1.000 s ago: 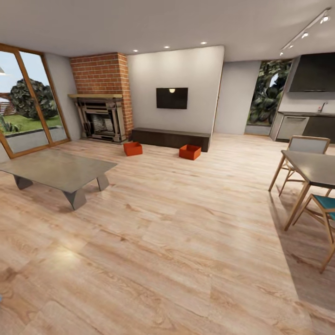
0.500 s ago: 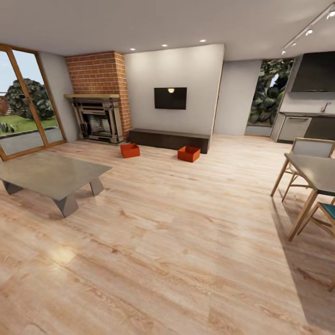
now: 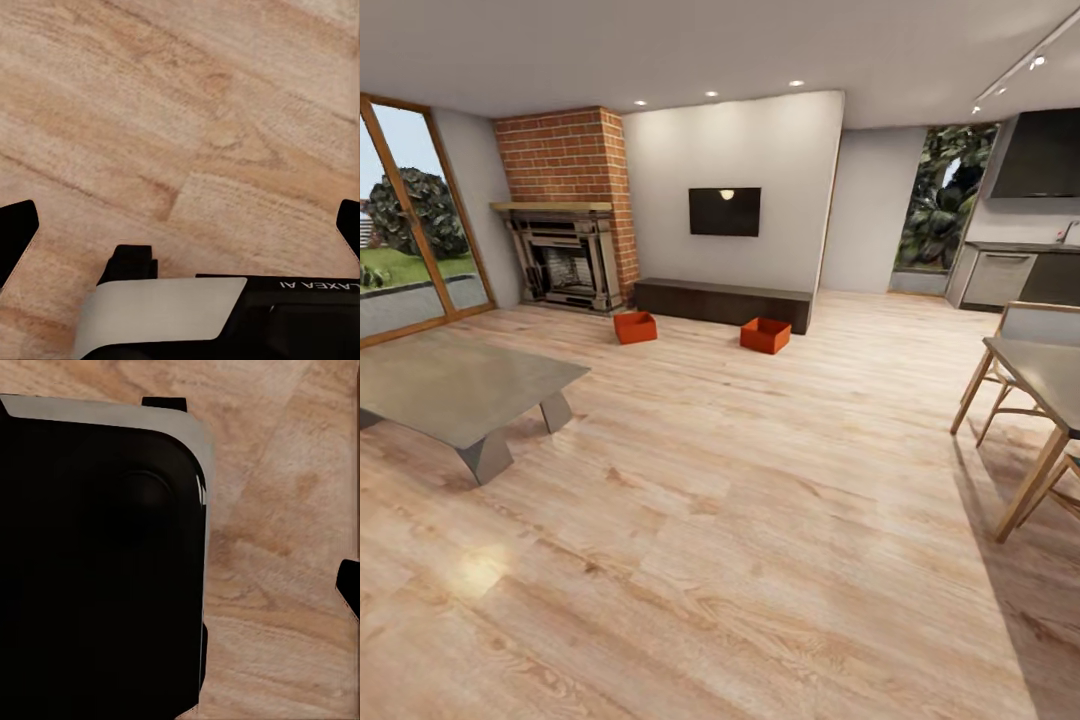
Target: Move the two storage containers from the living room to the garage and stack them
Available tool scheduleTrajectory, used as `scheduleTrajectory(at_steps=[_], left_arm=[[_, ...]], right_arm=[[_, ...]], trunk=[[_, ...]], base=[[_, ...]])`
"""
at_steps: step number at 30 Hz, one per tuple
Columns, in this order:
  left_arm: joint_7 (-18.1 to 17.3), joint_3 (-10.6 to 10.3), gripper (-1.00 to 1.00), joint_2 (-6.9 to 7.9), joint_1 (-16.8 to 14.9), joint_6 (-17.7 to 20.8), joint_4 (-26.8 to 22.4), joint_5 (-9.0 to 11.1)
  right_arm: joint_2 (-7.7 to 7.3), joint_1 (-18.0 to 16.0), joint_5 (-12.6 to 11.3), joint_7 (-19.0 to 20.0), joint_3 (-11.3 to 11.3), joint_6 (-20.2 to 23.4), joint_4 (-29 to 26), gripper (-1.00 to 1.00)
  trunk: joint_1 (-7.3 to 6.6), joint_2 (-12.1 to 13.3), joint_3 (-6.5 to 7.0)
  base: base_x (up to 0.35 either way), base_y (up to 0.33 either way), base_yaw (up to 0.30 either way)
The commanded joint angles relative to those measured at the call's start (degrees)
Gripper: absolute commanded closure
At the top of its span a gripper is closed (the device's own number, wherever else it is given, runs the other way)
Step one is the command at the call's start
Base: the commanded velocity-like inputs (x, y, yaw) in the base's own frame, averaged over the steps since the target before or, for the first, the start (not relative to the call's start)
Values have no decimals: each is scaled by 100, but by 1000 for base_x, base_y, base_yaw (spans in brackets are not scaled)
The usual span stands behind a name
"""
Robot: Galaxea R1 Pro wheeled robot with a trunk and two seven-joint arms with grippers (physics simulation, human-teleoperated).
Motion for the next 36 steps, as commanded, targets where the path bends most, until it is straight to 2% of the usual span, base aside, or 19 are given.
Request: scheduleTrajectory(at_steps=[1, 36], left_arm=[[23, -50, -100, 0, -4, -21, 5, 54], [23, -52, -100, -10, -3, -100, 5, 46]], right_arm=[[-1, -2, 5, 3, 6, -3, 0, -100], [-1, -2, 5, 3, 4, -3, 0, -100]], trunk=[[3, -2, -5], [3, -2, -5]], base=[[344, -3, 0], [344, 0, 0]])
